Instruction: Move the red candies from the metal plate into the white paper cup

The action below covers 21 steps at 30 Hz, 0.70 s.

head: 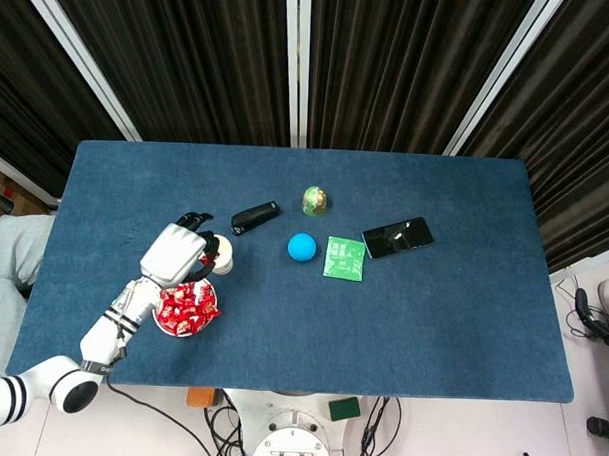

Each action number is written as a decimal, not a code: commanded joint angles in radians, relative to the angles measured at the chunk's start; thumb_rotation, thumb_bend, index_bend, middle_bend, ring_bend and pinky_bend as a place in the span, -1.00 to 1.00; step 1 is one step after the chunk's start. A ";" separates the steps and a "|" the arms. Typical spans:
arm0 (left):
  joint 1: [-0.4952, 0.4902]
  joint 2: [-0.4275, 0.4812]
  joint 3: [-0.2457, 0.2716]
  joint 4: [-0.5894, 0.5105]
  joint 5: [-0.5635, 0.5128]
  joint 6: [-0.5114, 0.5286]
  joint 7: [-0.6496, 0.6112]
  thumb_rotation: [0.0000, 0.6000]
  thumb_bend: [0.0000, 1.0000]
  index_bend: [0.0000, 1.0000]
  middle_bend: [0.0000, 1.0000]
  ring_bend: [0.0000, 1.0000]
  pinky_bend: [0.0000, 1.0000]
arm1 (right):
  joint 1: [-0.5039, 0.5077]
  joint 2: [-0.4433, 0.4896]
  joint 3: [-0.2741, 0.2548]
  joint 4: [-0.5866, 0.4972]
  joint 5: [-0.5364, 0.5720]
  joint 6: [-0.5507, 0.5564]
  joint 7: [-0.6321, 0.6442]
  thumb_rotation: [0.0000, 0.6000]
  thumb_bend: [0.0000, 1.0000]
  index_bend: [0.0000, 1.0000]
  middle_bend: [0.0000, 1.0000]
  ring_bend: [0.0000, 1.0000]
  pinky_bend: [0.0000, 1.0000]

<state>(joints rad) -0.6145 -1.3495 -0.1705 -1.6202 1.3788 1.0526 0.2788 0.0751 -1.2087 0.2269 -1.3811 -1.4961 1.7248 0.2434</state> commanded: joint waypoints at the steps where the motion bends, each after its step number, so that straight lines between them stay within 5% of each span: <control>1: -0.032 -0.044 -0.013 0.053 -0.033 -0.029 0.017 1.00 -0.27 0.27 0.18 -0.64 -0.54 | 0.000 0.001 0.000 0.001 0.002 -0.002 0.000 1.00 -0.32 -1.00 -1.00 -1.00 -1.00; 10: -0.058 -0.079 -0.005 0.113 -0.054 -0.058 -0.018 1.00 -0.27 0.23 0.14 -0.64 -0.54 | 0.003 -0.003 0.002 0.012 0.011 -0.013 0.004 1.00 -0.32 -1.00 -1.00 -1.00 -1.00; 21: -0.063 -0.075 0.017 0.136 -0.092 -0.079 -0.002 1.00 -0.30 -0.07 -0.18 -0.70 -0.55 | 0.001 0.001 0.002 0.009 0.011 -0.011 0.002 1.00 -0.32 -1.00 -1.00 -1.00 -1.00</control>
<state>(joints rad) -0.6787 -1.4261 -0.1549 -1.4830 1.2871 0.9724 0.2761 0.0761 -1.2077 0.2290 -1.3721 -1.4857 1.7135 0.2449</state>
